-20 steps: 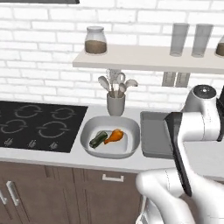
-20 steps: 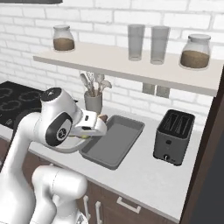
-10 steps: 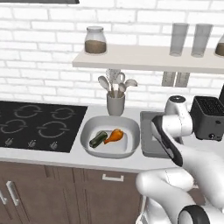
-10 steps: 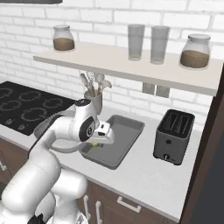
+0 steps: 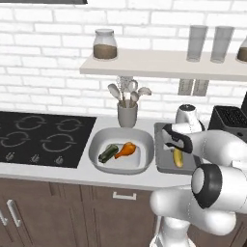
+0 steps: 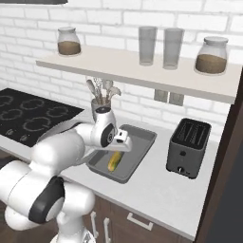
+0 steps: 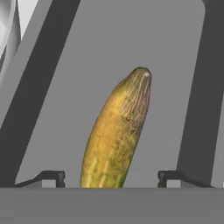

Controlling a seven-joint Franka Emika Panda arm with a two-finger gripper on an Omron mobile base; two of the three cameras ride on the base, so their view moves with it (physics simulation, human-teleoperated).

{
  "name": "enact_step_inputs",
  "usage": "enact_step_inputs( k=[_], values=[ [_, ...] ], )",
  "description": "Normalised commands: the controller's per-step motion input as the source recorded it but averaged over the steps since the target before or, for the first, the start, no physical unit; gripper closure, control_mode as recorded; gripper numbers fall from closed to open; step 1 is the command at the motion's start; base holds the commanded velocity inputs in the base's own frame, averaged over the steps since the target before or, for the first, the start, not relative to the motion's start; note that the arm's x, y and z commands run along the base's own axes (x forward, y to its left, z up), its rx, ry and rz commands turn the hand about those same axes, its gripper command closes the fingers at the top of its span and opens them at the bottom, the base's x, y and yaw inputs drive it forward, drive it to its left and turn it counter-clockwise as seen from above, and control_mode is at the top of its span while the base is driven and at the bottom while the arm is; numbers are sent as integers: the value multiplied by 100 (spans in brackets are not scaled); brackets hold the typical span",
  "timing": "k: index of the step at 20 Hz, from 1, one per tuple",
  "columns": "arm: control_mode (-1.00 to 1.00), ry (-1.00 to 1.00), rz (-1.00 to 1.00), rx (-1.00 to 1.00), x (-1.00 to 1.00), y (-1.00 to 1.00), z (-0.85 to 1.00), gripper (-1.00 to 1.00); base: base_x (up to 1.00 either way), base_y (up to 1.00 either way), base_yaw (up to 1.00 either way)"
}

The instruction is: Place one cucumber and one chicken drumstick in each tupperware on the nearby counter, to pack two identical lunches.

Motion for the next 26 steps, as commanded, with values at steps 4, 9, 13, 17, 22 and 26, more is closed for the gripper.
enact_step_inputs(
  k=[4, 9, 13, 17, 22, 26],
  values=[
    [-100, 0, -1, 0, -10, 4, 8, -100, 0, 0, 0],
    [-100, -4, -1, 0, -97, 22, 41, -100, 0, 0, 0],
    [-100, -20, 0, 0, -100, 47, 69, -100, 0, 0, 0],
    [-100, -30, 0, 0, -96, 34, 98, -100, 0, 0, 0],
    [-100, -27, 0, -2, -91, 50, 98, -100, 0, 0, 0],
    [100, 0, 0, 0, 0, 0, 0, -100, -100, 44, 2]
  ],
)
